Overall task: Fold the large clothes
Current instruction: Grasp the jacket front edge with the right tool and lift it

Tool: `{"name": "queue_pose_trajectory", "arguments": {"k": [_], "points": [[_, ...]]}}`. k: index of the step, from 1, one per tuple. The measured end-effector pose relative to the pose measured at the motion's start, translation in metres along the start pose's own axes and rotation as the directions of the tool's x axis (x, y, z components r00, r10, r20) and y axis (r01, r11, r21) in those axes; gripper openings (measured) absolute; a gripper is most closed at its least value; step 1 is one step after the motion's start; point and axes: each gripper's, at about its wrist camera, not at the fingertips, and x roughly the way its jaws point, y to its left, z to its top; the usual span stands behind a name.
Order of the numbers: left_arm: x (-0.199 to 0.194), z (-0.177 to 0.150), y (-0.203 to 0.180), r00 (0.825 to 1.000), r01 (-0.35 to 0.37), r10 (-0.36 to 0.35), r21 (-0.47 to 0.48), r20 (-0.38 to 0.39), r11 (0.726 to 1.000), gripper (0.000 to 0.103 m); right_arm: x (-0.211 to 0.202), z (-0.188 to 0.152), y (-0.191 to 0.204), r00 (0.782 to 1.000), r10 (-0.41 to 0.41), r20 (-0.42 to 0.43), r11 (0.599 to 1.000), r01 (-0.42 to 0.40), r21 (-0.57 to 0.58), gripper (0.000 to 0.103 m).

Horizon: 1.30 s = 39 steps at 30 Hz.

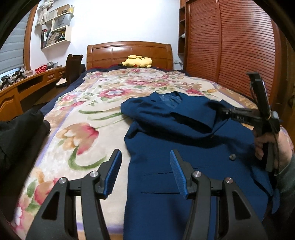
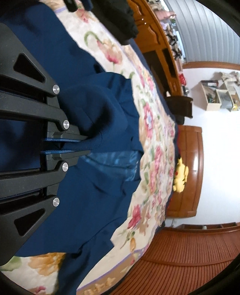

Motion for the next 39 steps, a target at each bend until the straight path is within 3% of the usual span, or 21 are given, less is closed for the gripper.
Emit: {"name": "queue_pose_trajectory", "arguments": {"k": [6, 7, 8, 10, 17, 20, 23, 26, 30, 32, 33, 39], "points": [[-0.005, 0.003, -0.002, 1.000, 0.021, -0.021, -0.003, 0.019, 1.000, 0.053, -0.018, -0.011, -0.004, 1.000, -0.008, -0.008, 1.000, 0.008, 0.023, 0.013], [-0.005, 0.003, -0.002, 1.000, 0.023, -0.023, -0.003, 0.021, 1.000, 0.053, -0.023, -0.010, -0.002, 0.999, -0.037, 0.000, 0.999, 0.037, 0.000, 0.023], [-0.005, 0.003, -0.001, 0.999, 0.027, -0.027, -0.006, 0.021, 1.000, 0.053, -0.028, -0.009, 0.000, 0.998, -0.059, 0.005, 0.998, 0.059, -0.020, 0.039], [-0.005, 0.003, -0.001, 0.999, 0.036, -0.036, -0.010, 0.019, 0.999, 0.053, -0.033, 0.001, 0.002, 0.997, -0.075, 0.008, 0.995, 0.076, -0.065, 0.052], [0.003, 0.000, 0.004, 0.999, 0.036, -0.036, -0.025, -0.005, 0.999, 0.053, -0.005, 0.013, 0.022, 0.996, -0.016, -0.085, 0.986, 0.002, -0.165, 0.056], [0.007, -0.001, 0.005, 0.999, 0.034, -0.034, -0.026, -0.017, 0.999, 0.053, 0.018, 0.010, 0.038, 0.989, -0.005, -0.150, 0.976, -0.027, -0.215, 0.060], [0.010, -0.003, 0.005, 0.999, 0.030, -0.031, -0.025, -0.027, 0.999, 0.053, 0.050, -0.002, 0.058, 0.967, 0.004, -0.255, 0.960, -0.075, -0.269, 0.066], [0.013, -0.005, 0.003, 0.999, 0.025, -0.026, -0.020, -0.035, 0.999, 0.053, 0.061, -0.007, 0.064, 0.961, -0.010, -0.277, 0.954, -0.074, -0.290, 0.066], [0.014, -0.003, 0.002, 0.999, 0.030, -0.031, -0.024, -0.037, 0.999, 0.053, 0.075, -0.010, 0.062, 0.954, -0.033, -0.299, 0.954, -0.059, -0.294, 0.062], [0.014, -0.003, 0.002, 0.999, 0.030, -0.031, -0.023, -0.036, 0.999, 0.053, 0.077, -0.009, 0.055, 0.952, -0.032, -0.304, 0.960, -0.056, -0.274, 0.016], [0.014, -0.003, 0.001, 0.999, 0.031, -0.032, -0.022, -0.034, 0.999, 0.053, 0.076, -0.008, 0.051, 0.950, -0.029, -0.310, 0.960, -0.060, -0.273, 0.009], [0.014, -0.001, -0.001, 0.999, 0.043, -0.043, -0.022, -0.029, 0.999, 0.053, 0.040, 0.007, 0.011, 0.978, -0.049, -0.202, 0.982, 0.010, -0.190, 0.005]]}}
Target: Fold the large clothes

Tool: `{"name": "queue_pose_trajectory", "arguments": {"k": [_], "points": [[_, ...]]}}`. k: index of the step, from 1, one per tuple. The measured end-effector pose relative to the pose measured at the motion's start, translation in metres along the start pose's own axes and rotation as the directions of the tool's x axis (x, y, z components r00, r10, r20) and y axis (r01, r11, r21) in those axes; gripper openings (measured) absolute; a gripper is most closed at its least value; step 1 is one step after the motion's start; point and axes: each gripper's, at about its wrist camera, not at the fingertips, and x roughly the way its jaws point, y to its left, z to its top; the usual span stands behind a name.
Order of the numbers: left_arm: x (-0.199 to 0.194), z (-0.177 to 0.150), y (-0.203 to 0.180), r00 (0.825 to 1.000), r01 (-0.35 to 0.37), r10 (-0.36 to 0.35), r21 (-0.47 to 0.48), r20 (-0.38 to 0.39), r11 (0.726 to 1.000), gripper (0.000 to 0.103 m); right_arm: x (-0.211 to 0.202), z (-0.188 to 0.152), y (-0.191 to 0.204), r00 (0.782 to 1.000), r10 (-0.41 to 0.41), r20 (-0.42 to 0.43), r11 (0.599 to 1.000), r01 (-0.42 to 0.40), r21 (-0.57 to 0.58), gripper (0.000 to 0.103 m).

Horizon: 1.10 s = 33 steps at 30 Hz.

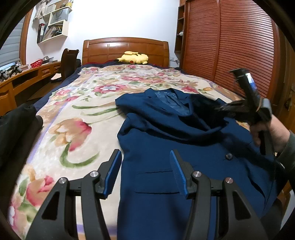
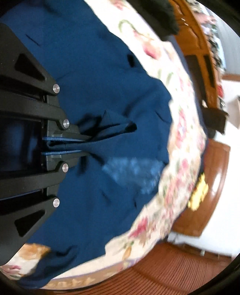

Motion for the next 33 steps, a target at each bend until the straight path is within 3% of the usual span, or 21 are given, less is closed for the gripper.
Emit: {"name": "queue_pose_trajectory", "arguments": {"k": [9, 16, 21, 24, 28, 32, 33], "points": [[-0.001, 0.001, -0.004, 1.000, 0.009, -0.009, 0.005, 0.004, 1.000, 0.053, -0.067, -0.030, -0.088, 0.982, -0.167, 0.085, 0.974, 0.151, 0.169, 0.004], [0.002, 0.001, -0.005, 1.000, 0.000, 0.000, 0.005, -0.001, 1.000, 0.053, -0.097, -0.062, -0.117, 0.966, -0.238, 0.106, 0.952, 0.211, 0.220, 0.004], [0.003, -0.001, -0.004, 1.000, -0.003, 0.003, 0.001, -0.006, 1.000, 0.053, -0.101, -0.079, -0.125, 0.968, -0.237, 0.079, 0.947, 0.212, 0.241, 0.004], [0.003, -0.002, -0.003, 1.000, -0.005, 0.005, -0.001, -0.009, 1.000, 0.053, -0.101, -0.091, -0.127, 0.982, -0.182, 0.045, 0.952, 0.164, 0.260, 0.004], [0.003, -0.002, -0.002, 1.000, -0.006, 0.006, -0.004, -0.011, 1.000, 0.053, -0.099, -0.102, -0.114, 0.984, -0.178, 0.000, 0.959, 0.174, 0.222, 0.018], [0.003, -0.002, -0.002, 1.000, -0.005, 0.005, 0.001, -0.009, 1.000, 0.053, -0.110, -0.109, -0.114, 0.983, -0.185, 0.012, 0.954, 0.177, 0.241, 0.052], [0.003, -0.002, -0.003, 1.000, -0.005, 0.005, 0.002, -0.009, 1.000, 0.053, -0.112, -0.110, -0.115, 0.981, -0.191, 0.017, 0.953, 0.182, 0.244, 0.053]]}}
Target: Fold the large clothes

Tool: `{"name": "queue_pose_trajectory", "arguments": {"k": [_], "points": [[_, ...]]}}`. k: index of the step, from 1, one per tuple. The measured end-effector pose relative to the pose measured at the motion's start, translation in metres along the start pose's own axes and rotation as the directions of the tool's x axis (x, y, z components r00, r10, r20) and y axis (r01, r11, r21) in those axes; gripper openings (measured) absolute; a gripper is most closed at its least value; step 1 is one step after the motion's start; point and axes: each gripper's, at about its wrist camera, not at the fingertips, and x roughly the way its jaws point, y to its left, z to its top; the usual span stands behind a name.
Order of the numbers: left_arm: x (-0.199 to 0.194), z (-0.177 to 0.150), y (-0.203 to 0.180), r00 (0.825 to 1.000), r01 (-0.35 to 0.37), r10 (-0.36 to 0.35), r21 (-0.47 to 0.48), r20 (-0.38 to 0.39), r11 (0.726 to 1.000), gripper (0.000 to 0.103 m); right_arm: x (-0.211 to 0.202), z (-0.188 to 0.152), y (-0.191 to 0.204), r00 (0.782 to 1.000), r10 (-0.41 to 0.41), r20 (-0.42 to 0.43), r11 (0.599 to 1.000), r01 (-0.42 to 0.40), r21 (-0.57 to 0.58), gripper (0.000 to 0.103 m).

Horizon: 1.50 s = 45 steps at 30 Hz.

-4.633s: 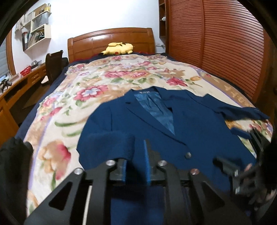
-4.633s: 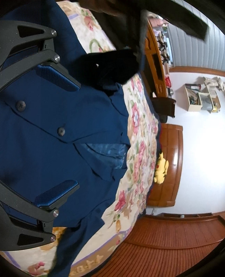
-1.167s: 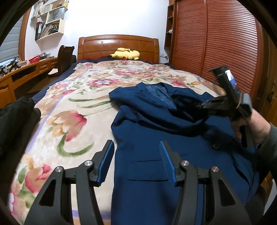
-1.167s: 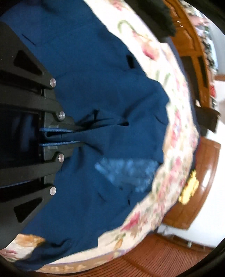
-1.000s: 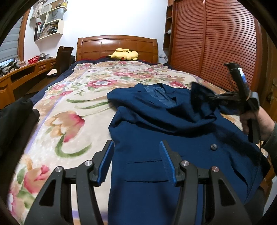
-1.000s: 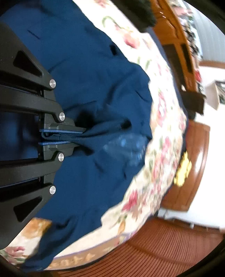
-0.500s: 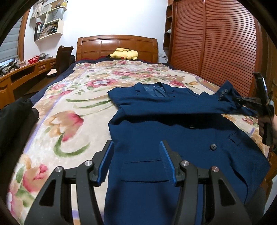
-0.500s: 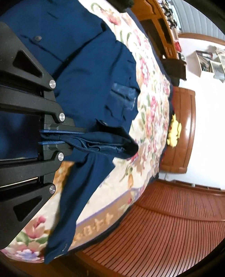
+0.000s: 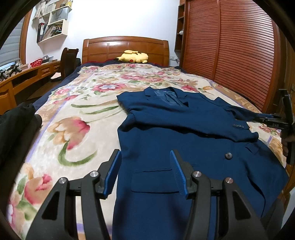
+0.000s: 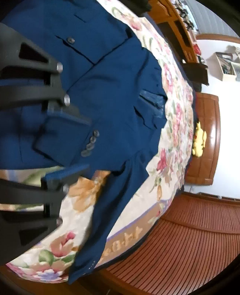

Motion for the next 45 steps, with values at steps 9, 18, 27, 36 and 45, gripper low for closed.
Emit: {"name": "queue_pose_trajectory", "arguments": {"k": [9, 18, 27, 36, 45], "points": [[-0.002, 0.002, -0.005, 1.000, 0.011, -0.011, 0.005, 0.009, 1.000, 0.053, -0.005, 0.000, 0.003, 0.999, 0.035, 0.014, 0.999, -0.035, -0.035, 0.054], [0.009, 0.025, 0.000, 0.999, 0.027, -0.028, -0.019, -0.022, 0.999, 0.053, 0.043, 0.006, 0.036, 0.994, 0.112, -0.018, 0.989, -0.113, -0.096, 0.054], [0.043, 0.062, 0.017, 0.996, -0.068, 0.072, 0.057, -0.061, 0.996, 0.053, 0.076, 0.011, 0.042, 0.985, 0.166, -0.043, 0.978, -0.170, -0.121, 0.054], [0.123, 0.091, 0.039, 0.986, -0.068, 0.079, 0.083, -0.145, 0.994, 0.053, 0.093, 0.000, 0.050, 0.981, 0.178, -0.074, 0.973, -0.186, -0.136, 0.054], [0.195, 0.125, 0.039, 0.982, -0.020, 0.040, 0.107, -0.186, 0.994, 0.053, 0.099, -0.004, 0.055, 0.984, 0.160, -0.082, 0.974, -0.171, -0.149, 0.055]]}}
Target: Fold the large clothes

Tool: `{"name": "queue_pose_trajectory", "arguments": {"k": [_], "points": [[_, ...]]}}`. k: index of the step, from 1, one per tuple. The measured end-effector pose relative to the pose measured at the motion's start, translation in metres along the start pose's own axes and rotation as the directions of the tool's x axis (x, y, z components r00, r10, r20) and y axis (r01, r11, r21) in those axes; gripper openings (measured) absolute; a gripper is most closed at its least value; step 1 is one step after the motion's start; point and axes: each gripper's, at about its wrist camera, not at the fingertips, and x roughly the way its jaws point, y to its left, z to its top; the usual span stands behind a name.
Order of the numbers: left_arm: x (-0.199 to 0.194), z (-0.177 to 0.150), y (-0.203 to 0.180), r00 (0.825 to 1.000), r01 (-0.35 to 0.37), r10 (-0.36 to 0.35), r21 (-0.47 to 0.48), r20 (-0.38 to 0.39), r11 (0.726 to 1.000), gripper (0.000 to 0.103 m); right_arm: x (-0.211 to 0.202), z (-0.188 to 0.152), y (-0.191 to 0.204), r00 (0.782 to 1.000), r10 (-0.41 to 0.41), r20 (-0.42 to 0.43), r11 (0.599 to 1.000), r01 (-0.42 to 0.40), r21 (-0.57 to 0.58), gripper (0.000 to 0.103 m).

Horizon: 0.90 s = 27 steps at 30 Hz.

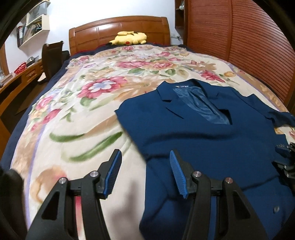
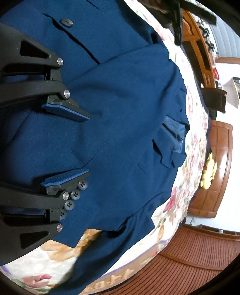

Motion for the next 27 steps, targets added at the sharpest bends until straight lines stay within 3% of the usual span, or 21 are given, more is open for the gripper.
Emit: {"name": "queue_pose_trajectory", "arguments": {"k": [9, 17, 20, 21, 23, 27], "points": [[0.063, 0.022, 0.013, 0.994, 0.006, -0.011, -0.047, -0.104, 0.999, 0.053, 0.000, -0.001, -0.001, 1.000, 0.009, 0.001, 1.000, -0.009, 0.003, 0.056], [0.090, 0.033, 0.032, 0.986, 0.042, -0.063, -0.142, -0.152, 0.989, 0.052, 0.000, 0.001, 0.001, 1.000, 0.008, 0.003, 1.000, -0.008, -0.001, 0.056], [0.096, 0.036, 0.033, 0.982, 0.076, -0.104, -0.175, -0.160, 0.982, 0.032, 0.001, 0.001, 0.003, 1.000, 0.006, 0.004, 1.000, -0.006, -0.003, 0.056], [0.097, 0.038, 0.033, 0.982, 0.073, -0.101, -0.177, -0.157, 0.982, 0.021, 0.001, 0.001, 0.002, 1.000, 0.007, 0.004, 1.000, -0.007, -0.003, 0.056], [0.096, 0.040, 0.029, 0.984, 0.060, -0.083, -0.148, -0.156, 0.987, 0.011, 0.001, 0.001, 0.002, 1.000, 0.008, 0.005, 1.000, -0.008, -0.001, 0.056], [0.090, 0.052, 0.022, 0.991, 0.015, -0.026, -0.081, -0.129, 0.997, 0.007, -0.006, 0.004, 0.002, 0.999, 0.016, 0.028, 1.000, -0.016, -0.002, 0.056]]}}
